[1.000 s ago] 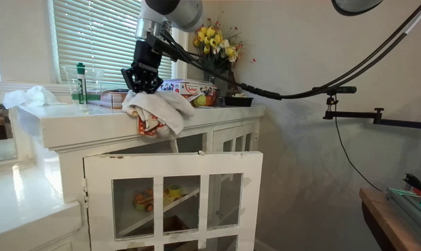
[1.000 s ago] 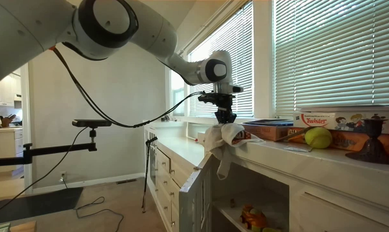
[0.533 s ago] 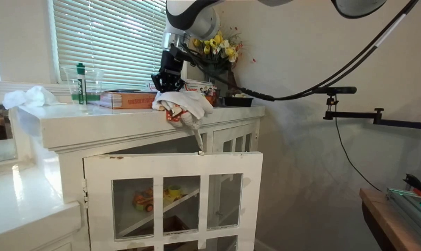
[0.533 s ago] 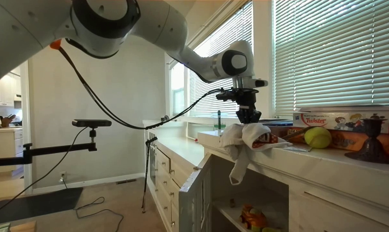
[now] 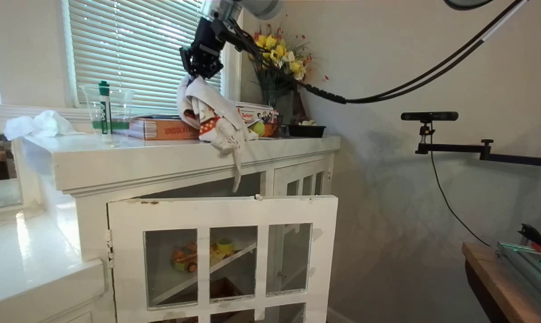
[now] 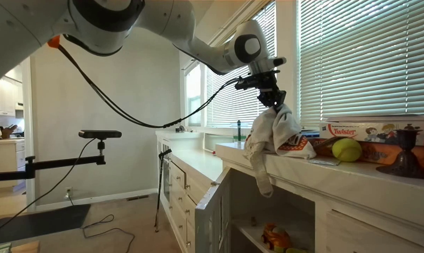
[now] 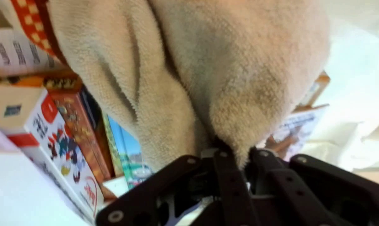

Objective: Use the towel to wipe the countertop.

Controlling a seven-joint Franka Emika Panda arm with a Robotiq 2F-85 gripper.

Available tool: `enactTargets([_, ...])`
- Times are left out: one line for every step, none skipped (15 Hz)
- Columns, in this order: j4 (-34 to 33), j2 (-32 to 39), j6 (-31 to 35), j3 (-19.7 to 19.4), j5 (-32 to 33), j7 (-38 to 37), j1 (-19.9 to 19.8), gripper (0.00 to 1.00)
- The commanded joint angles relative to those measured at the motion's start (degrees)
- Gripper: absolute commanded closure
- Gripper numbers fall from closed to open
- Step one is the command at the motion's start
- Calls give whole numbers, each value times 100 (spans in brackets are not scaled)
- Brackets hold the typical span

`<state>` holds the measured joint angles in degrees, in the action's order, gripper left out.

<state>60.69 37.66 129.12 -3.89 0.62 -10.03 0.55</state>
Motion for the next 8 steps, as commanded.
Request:
enactTargets([-436,-44,471,-7,261,338,163,97])
enactTargets([-630,-25,554,-1,309,448,205,97])
enactTargets([-804,-12,658,8,346,561,236,97])
enactTargets([-1002,18,745,20,371,689,264,97])
enactTargets([-1177,59,884,37,377,827,279,97])
enactTargets([-1336,111,1048,54,369,964,289,97])
enactTargets([-1462,206,1310,60,345,1077,279,97])
enactTargets([-1528,316,1666,55,318,1140,257,97])
